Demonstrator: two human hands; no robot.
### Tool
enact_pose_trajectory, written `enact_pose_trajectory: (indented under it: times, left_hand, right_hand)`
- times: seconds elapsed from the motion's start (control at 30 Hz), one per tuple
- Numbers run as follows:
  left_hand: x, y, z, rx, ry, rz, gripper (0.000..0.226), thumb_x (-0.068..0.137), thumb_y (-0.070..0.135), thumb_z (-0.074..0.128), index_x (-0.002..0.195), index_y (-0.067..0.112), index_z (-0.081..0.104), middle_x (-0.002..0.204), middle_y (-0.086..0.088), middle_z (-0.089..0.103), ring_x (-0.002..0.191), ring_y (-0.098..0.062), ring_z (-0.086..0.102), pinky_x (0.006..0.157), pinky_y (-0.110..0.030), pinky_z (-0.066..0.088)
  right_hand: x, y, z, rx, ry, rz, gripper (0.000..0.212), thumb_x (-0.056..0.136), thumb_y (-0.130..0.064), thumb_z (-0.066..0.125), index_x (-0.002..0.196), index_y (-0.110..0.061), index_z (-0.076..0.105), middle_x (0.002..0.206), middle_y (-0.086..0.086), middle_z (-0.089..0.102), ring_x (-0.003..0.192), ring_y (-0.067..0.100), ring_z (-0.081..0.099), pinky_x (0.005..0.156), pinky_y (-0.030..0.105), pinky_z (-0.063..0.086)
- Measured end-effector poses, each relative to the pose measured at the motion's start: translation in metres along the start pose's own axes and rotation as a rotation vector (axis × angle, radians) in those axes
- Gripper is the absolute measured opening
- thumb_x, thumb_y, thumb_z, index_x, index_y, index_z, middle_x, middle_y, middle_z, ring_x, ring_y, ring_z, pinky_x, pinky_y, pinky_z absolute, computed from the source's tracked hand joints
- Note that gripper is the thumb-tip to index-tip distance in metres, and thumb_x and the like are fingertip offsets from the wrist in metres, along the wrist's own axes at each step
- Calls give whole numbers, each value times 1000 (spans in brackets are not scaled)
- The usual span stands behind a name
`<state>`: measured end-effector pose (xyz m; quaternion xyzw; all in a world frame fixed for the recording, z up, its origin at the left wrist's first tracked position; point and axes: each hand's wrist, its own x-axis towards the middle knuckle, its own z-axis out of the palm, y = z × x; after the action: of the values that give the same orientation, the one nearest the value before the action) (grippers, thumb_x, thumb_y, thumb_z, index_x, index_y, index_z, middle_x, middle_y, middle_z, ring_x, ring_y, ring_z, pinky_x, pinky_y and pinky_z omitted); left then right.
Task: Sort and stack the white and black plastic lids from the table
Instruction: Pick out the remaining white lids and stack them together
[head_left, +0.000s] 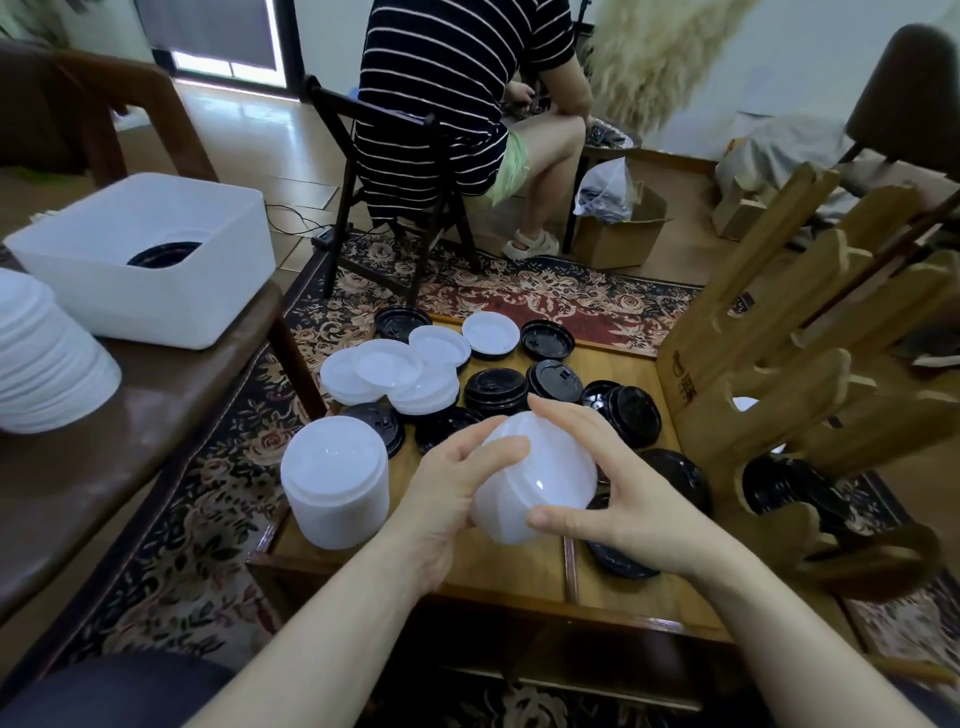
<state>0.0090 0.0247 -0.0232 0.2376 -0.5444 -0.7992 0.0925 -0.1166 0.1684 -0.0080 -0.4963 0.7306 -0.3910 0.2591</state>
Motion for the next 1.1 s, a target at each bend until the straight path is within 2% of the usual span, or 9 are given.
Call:
enact_pose_trajectory:
  times: [0.1, 0.23, 0.33, 0.5, 0.6, 0.7, 0.8, 0.97, 1.1]
  left_hand:
    - [0, 0, 3, -86, 50, 21, 55, 59, 45, 70, 112, 33, 74, 106, 5, 76, 91, -12, 73, 71, -29, 58]
    - [3, -7, 1, -146, 73, -10, 45, 59, 47, 68, 101, 32, 77, 101, 3, 77, 77, -8, 71, 59, -25, 55]
    - [3, -6, -1, -107, 13, -15, 28, 71, 47, 60, 90, 40, 79, 98, 6, 77, 80, -8, 72, 65, -27, 58]
    - [4, -2, -4, -107, 14, -33, 34, 60, 49, 69, 92, 42, 79, 95, 10, 78, 81, -8, 73, 73, -32, 57]
    - [10, -1, -9, -149, 68, -72, 66, 42, 55, 74, 103, 31, 77, 95, 6, 78, 86, -16, 71, 66, -32, 56]
    - [11, -1, -9, -147, 86, -98, 71, 39, 55, 74, 105, 30, 75, 95, 6, 78, 92, -19, 70, 69, -33, 57]
    - [9, -2, -6, -142, 102, -103, 61, 46, 48, 76, 104, 29, 74, 95, 6, 78, 96, -21, 69, 78, -37, 56]
    - [6, -1, -3, -117, 57, -125, 48, 63, 44, 71, 108, 26, 73, 102, 1, 78, 93, -19, 71, 80, -38, 58]
    - [4, -2, -6, -86, -47, -81, 38, 83, 47, 71, 118, 31, 72, 115, 2, 75, 104, -19, 71, 86, -40, 58]
  right_hand:
    - [2, 1, 3, 249, 10, 114, 94, 75, -36, 83, 147, -53, 24, 142, -31, 40, 129, -12, 41, 96, 9, 42]
    - [6, 6, 6, 429, -23, 165, 100, 65, -40, 82, 147, -45, 24, 130, -29, 55, 122, -5, 52, 91, 12, 47]
    - [6, 9, 12, 441, -11, 158, 89, 67, -40, 80, 143, -39, 33, 130, -22, 58, 123, 1, 53, 93, 15, 48]
    - [9, 12, 13, 574, -1, 193, 123, 53, -55, 90, 142, -57, 6, 142, -20, 50, 131, 3, 49, 106, 29, 45]
    - [11, 7, 10, 681, 57, 184, 93, 72, -41, 80, 141, -55, 20, 130, -23, 61, 123, 11, 59, 90, 33, 54]
    - [12, 6, 8, 681, 54, 195, 71, 79, -22, 63, 142, -44, 38, 129, -13, 63, 117, 17, 62, 83, 31, 55]
    - [11, 8, 7, 646, 32, 201, 70, 74, -24, 70, 138, -40, 46, 132, -10, 60, 119, 19, 60, 83, 31, 54]
    - [9, 5, 5, 359, 76, 127, 85, 64, -46, 80, 140, -41, 40, 129, -24, 56, 120, 1, 55, 90, 21, 50]
    - [11, 9, 1, 339, 69, 123, 75, 67, -49, 77, 135, -38, 47, 130, -17, 55, 122, 8, 55, 94, 32, 52]
